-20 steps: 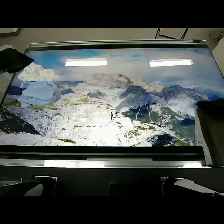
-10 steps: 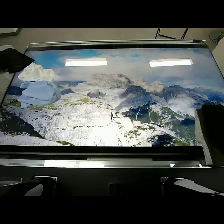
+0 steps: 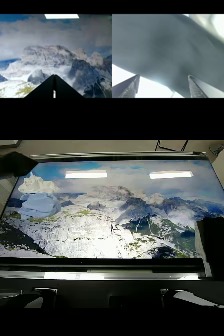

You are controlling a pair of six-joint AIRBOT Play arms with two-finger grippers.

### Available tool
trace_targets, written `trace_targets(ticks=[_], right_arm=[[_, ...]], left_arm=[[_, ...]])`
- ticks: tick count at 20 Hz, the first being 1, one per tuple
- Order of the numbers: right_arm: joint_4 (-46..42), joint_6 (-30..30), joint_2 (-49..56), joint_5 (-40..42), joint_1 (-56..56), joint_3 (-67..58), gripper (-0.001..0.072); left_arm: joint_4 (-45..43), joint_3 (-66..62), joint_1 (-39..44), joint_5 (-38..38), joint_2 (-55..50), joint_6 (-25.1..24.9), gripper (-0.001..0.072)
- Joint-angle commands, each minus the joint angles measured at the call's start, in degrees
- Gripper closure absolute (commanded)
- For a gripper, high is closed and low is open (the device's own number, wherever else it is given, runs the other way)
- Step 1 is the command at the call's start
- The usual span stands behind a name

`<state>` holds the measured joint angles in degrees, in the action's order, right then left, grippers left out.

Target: Fold the clothes and pants, and hang the long-sleeved shirts on hangers.

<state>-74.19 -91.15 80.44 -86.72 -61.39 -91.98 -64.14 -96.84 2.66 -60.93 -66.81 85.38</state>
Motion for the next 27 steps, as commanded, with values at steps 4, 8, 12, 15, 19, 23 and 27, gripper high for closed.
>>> trace_targets(ticks=[4, 8, 12, 15, 19, 23, 27], right_arm=[[4.0, 1.0, -0.2, 9.9, 31.9, -10.2, 0.0039], [1.7, -1.3, 3.3, -0.2, 48.4, -1.0, 0.0034], [-8.6, -2.2, 3.1, 2.9, 55.5, 5.9, 0.0039], [-8.4, -2.1, 3.1, 2.8, 56.4, 6.1, 0.0039], [-8.5, -2.3, 3.1, 2.7, 56.4, 6.1, 0.0039], [-8.5, -2.3, 3.1, 2.7, 56.4, 6.1, 0.0039], [-8.5, -2.3, 3.1, 2.7, 56.4, 6.1, 0.0039]], left_arm=[[-23.8, 0.0, 3.9, -6.5, -11.8, 10.2, 0.0506], [-22.8, 4.7, 4.9, -28.0, -19.2, 9.0, 0.0006], [-22.7, 16.7, 8.0, -11.4, -12.1, 9.1, 0.0006], [-22.7, 17.1, 8.1, -11.4, -12.6, 9.1, 0.0002], [-22.7, 17.1, 8.1, -11.4, -13.0, 9.1, 0.0002], [-22.7, 17.1, 8.1, -11.4, -13.0, 9.1, 0.0002], [-22.7, 17.1, 8.1, -11.4, -13.0, 9.1, 0.0002]])
